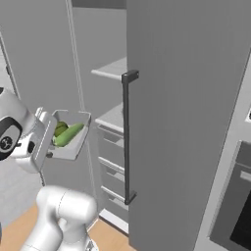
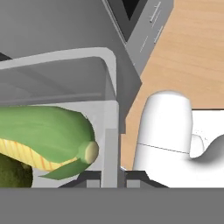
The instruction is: Take the meat container that has the chicken drumstick and place it on the second highest rack of the freezer. Then take the vegetable container that has the corn and lime and place it on the highest rack of the freezer.
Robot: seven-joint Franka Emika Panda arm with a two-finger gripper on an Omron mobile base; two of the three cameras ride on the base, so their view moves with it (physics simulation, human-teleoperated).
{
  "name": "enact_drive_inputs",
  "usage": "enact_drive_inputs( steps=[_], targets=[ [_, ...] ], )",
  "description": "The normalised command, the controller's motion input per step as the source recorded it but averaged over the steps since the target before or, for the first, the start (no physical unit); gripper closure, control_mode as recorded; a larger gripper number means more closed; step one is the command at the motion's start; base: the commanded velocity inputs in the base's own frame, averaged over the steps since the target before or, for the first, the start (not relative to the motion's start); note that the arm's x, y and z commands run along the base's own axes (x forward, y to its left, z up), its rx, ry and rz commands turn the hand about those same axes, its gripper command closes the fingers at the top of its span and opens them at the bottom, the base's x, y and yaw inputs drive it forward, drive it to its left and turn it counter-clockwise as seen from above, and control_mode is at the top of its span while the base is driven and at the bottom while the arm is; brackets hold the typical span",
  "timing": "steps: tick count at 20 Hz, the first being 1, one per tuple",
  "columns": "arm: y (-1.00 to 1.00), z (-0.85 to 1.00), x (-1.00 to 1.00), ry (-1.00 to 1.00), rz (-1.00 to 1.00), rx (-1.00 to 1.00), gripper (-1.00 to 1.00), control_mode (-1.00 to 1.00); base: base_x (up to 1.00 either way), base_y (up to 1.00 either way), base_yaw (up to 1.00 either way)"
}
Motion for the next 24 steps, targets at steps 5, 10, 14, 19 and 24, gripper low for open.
enact_drive_inputs(
  steps=[5, 10, 14, 19, 24],
  targets=[
    [0.00, 0.00, 0.00, 0.00, 0.00, 0.00, 1.00, 1.00, 0.51, 0.24, -0.26],
    [0.00, 0.00, 0.00, 0.00, 0.00, 0.00, 1.00, 1.00, 0.62, 0.42, -0.13],
    [0.00, 0.00, 0.00, 0.00, 0.00, 0.00, 1.00, 1.00, 0.54, 0.28, -0.15],
    [0.00, 0.00, 0.00, 0.00, 0.00, 0.00, 1.00, 1.00, 0.34, 0.00, -0.18],
    [0.00, 0.00, 0.00, 0.00, 0.00, 0.00, 1.00, 1.00, 0.62, 0.06, -0.10]
  ],
)
